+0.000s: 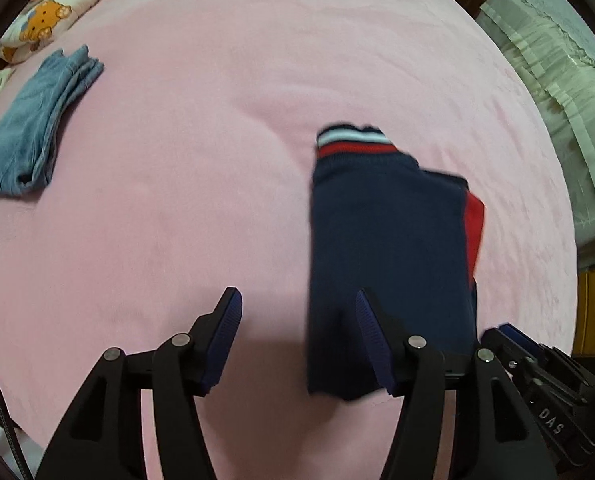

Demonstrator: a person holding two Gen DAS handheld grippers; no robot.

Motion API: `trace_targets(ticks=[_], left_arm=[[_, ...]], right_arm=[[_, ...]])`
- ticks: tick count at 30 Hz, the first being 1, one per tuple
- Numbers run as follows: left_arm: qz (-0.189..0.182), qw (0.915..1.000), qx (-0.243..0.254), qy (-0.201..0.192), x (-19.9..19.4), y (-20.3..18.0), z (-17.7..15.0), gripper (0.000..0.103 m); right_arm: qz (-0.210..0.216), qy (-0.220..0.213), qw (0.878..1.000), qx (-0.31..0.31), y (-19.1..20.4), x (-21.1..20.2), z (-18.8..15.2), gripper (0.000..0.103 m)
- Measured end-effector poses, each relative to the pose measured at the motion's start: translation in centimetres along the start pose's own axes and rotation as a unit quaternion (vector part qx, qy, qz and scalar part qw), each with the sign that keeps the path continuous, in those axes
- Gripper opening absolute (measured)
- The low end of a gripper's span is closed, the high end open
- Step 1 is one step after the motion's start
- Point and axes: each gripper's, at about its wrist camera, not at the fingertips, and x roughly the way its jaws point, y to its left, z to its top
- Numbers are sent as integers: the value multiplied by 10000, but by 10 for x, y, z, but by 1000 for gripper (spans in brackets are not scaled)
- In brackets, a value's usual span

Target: Fold large clothes

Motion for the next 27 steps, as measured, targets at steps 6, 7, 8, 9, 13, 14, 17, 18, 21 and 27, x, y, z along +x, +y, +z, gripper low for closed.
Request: trace_targets(ticks=[6, 7, 8, 9, 13, 14, 17, 18, 21, 27], left_arm=[[11, 9998, 203, 67, -20, -4, -18, 72], [4, 9998, 207, 67, -23, -4, -19, 74], [26, 9998, 207, 53, -26, -4, -21, 78], [65, 9997, 228, 31, -30, -5, -21, 83], [184, 9991, 369, -15, -39, -9, -20, 95], [198, 9990, 403, -15, -40, -10, -20, 95], [282, 9985, 476, 2, -43, -12, -19, 96], [326, 9983, 491, -6, -44, -12, -19, 96], [389, 9979, 518, -13, -46, -13, -20, 96], [223, 9987, 459, 81, -42, -10, -21, 96]], right_arm=[[-6, 141, 9998, -119, 14, -10, -12, 48], [-24, 141, 9998, -122, 15, -13, -12, 51], [-61, 135, 9998, -122, 16, -15, -12, 57], [-111, 125, 9998, -122, 17, -20, -12, 60], [-262, 94, 9995, -145, 20, -33, -6, 73], [-298, 85, 9994, -149, 21, -36, -5, 73], [-459, 54, 9988, -155, 22, -43, -1, 79], [-506, 52, 9986, -162, 23, -45, 0, 81], [-556, 44, 9982, -199, 25, -48, 0, 86], [-268, 132, 9996, -14, 22, -46, 0, 86]])
